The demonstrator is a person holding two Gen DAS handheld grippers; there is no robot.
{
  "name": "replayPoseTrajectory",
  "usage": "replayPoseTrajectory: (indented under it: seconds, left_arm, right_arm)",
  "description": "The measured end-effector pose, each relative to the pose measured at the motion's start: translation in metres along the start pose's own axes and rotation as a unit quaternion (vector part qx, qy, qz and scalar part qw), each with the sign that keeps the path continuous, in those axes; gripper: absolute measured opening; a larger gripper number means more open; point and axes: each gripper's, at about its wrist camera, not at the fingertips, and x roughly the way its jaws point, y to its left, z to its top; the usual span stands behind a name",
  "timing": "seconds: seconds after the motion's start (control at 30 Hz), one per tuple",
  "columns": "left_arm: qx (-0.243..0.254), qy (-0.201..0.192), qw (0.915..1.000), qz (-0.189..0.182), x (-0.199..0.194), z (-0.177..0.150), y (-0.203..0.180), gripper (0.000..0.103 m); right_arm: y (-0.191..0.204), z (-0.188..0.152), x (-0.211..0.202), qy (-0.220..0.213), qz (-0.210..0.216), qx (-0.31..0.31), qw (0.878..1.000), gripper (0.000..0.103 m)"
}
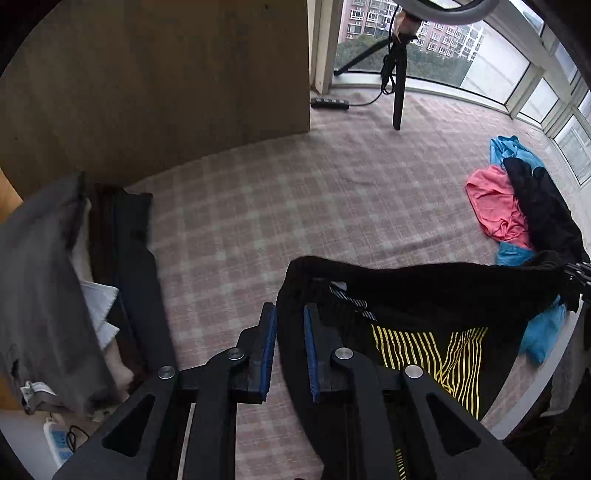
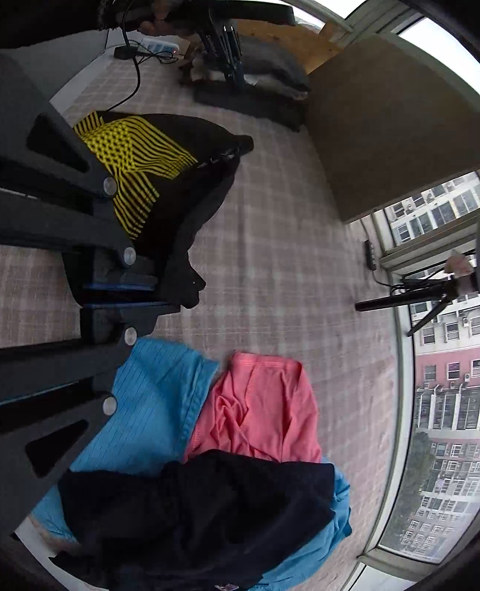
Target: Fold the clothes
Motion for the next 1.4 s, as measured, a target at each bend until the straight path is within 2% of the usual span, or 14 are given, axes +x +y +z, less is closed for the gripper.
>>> replayPoseTrajectory:
  seconds: [0.1,0.2,0.33,0.6,0.77,0.83,0.87,0.93,0.97,1.03,1.17,1.23,1.3,1.4]
  left_arm:
    - [-0.024,-0.016,0.9992,-0.027,-0.003,-0.021,-0.015,0.014]
    - [-0.04,-0.025,0.9971,-0.06,-0.017,-0.036,-0.035,0.015]
    - [-0.053,-0.018,0.9954,-0.077,-0.008,-0.042,-0.073,0.029]
    - [-0.049,0.012,0.9978,-0.042,0.045,-0.04,-0.137,0.037]
    - [-0.055,0.013,0.9976,-0.039,0.063,-0.039,-0.14,0.034]
    - [-0.058,0.003,0.9973,-0.045,0.061,-0.04,-0.138,0.014]
    - [-0.06,-0.004,0.9972,-0.045,0.057,-0.043,-0.136,0.002]
    - [-0.067,-0.02,0.9964,-0.048,0.047,-0.05,-0.132,0.0]
    - [-0.073,-0.032,0.9953,-0.054,0.038,-0.054,-0.13,0.0]
    - [-0.08,-0.053,0.9939,-0.055,0.019,-0.065,-0.125,0.0]
    - [-0.088,-0.073,0.9916,-0.061,-0.003,-0.074,-0.116,0.0]
    - [-0.078,-0.059,0.9935,-0.058,0.001,-0.068,-0.12,0.014]
    - [-0.063,-0.054,0.9956,-0.042,0.013,-0.062,-0.129,0.049]
    - [-0.035,-0.038,0.9984,-0.021,0.039,-0.052,-0.142,0.055]
  right_arm:
    - [-0.013,-0.002,0.014,0.038,0.005,-0.034,0.999,0.008]
    - [-0.014,0.01,-0.01,0.02,0.024,-0.096,0.995,0.01]
    - [0.002,0.045,-0.024,-0.004,0.061,-0.188,0.98,0.041]
    - [0.067,0.086,0.056,0.044,0.112,-0.309,0.944,0.042]
    - [0.088,0.084,0.096,0.083,0.132,-0.336,0.929,0.042]
    - [0.094,0.077,0.1,0.091,0.136,-0.353,0.921,0.042]
    - [0.097,0.073,0.101,0.095,0.136,-0.363,0.917,0.042]
    - [0.103,0.065,0.099,0.086,0.119,-0.385,0.911,0.036]
    - [0.105,0.061,0.098,0.082,0.111,-0.394,0.909,0.015]
    - [0.104,0.063,0.093,0.079,0.116,-0.387,0.911,0.004]
    - [0.102,0.069,0.084,0.075,0.121,-0.379,0.914,0.003]
    - [0.1,0.073,0.08,0.073,0.121,-0.378,0.915,0.005]
    - [0.099,0.077,0.076,0.072,0.122,-0.377,0.915,0.018]
    - [0.1,0.073,0.081,0.077,0.12,-0.387,0.911,0.039]
